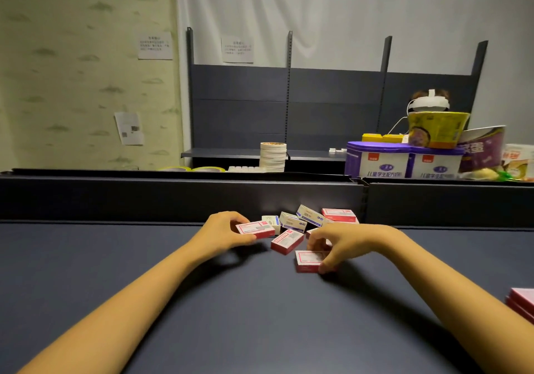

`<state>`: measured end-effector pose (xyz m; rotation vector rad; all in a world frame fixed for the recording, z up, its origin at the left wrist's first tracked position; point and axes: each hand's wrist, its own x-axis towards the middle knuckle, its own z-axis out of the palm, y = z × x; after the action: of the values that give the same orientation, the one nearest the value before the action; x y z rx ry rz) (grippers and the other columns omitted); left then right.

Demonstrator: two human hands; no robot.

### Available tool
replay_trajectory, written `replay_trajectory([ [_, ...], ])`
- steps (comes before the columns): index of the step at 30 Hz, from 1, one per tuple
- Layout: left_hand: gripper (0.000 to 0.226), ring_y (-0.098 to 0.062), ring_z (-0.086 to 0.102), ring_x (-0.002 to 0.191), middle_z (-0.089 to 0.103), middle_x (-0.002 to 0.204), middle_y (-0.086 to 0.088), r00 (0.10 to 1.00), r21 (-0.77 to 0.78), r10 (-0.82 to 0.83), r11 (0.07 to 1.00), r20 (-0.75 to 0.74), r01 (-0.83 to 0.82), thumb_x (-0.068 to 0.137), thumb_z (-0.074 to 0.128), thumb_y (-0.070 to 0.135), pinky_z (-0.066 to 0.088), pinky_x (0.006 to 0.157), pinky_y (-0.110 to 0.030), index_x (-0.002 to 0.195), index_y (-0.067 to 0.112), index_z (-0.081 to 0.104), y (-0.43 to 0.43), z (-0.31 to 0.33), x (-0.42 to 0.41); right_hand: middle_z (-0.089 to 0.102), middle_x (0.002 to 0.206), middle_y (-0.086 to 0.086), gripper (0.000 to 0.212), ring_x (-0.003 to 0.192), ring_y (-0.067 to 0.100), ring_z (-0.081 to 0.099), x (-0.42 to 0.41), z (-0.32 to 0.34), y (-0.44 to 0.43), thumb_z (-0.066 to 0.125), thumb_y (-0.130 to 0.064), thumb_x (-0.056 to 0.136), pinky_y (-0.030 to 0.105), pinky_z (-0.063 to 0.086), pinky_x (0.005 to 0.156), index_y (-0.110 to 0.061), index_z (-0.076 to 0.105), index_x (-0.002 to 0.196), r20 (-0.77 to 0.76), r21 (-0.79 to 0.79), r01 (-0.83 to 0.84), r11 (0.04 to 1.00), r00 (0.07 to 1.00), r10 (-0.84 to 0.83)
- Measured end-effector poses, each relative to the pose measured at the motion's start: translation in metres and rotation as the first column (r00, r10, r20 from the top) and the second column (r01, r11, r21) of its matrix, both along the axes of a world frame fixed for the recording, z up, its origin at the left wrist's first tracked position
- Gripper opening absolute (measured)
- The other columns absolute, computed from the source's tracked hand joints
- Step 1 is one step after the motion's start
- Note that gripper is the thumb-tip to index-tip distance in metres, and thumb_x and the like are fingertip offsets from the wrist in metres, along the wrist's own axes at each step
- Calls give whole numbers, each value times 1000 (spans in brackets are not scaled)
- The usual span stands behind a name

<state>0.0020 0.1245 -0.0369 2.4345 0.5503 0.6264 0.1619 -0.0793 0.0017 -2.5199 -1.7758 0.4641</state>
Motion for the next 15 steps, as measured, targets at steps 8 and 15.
replay_trajectory([
  [8,42,-8,58,90,58,101,9,990,105,-111,989,89,101,75,75,30,47,69,-10,114,21,62,-74,30,-9,52,116,-8,46,102,8,51,-28,40,-97,66,-34,82,19,47,80,-25,50,123,142,206,89,975,982,-120],
  [15,34,0,61,91,62,102,17,939,71,-325,945,115,318,73,75,34,48,74,-6,105,32,64,-172,43,7,57,104,-21,36,96,-1,55,5,61,-224,72,-30,77,17,47,79,-39,55,106,22,297,197,934,977,-213],
])
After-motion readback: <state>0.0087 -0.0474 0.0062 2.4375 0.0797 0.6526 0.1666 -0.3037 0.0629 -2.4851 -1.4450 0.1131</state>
